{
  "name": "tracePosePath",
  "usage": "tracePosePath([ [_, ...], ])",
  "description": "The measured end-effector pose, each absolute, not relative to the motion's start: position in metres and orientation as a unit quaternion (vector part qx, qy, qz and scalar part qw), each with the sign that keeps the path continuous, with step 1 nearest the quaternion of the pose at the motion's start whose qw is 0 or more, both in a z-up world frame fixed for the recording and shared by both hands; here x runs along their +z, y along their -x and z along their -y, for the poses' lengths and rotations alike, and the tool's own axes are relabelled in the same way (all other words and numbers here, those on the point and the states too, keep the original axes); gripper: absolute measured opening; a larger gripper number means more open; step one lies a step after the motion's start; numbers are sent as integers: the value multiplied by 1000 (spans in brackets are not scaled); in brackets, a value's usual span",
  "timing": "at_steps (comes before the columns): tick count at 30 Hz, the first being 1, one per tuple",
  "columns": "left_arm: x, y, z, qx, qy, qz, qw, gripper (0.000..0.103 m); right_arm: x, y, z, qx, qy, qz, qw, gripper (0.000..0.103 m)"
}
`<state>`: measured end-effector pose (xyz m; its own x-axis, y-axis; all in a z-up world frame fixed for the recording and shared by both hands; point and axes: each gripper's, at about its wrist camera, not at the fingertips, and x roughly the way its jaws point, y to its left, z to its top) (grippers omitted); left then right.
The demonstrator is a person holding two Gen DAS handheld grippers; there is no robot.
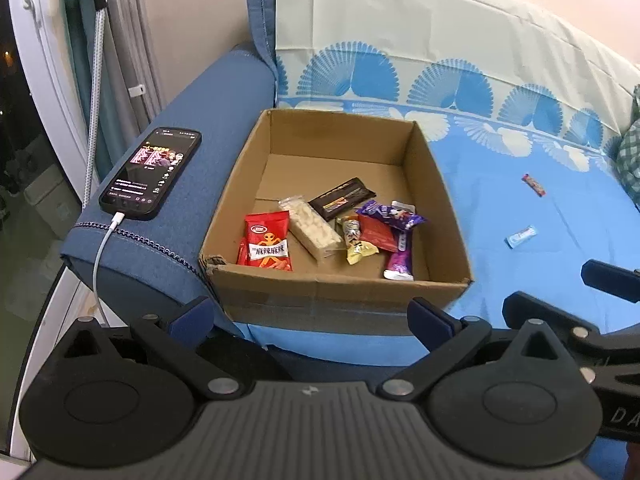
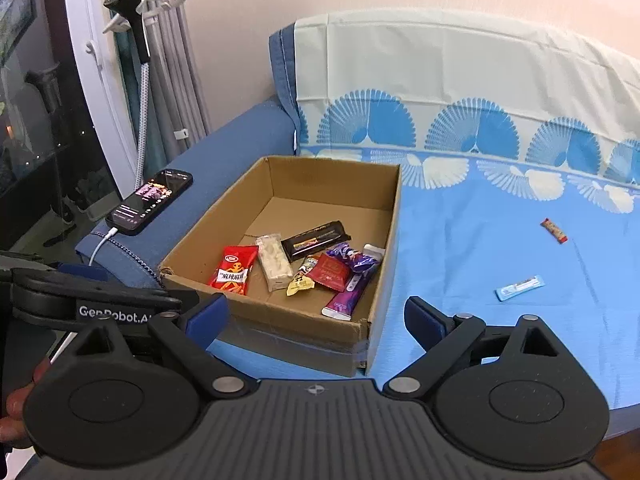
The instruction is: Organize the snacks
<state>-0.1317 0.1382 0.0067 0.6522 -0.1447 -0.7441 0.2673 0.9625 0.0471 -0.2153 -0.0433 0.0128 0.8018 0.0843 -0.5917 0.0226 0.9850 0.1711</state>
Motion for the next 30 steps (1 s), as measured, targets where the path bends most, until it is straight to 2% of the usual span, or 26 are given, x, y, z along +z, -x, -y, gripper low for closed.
tracePosePath([
  [11,16,161,-133,-120,-93,-378,913,103,22,246,47,10,-87,-287,954,95],
  [30,17,162,-128,-122,-105,-379,911,103,24,256,47,8,-86,-274,958,95],
])
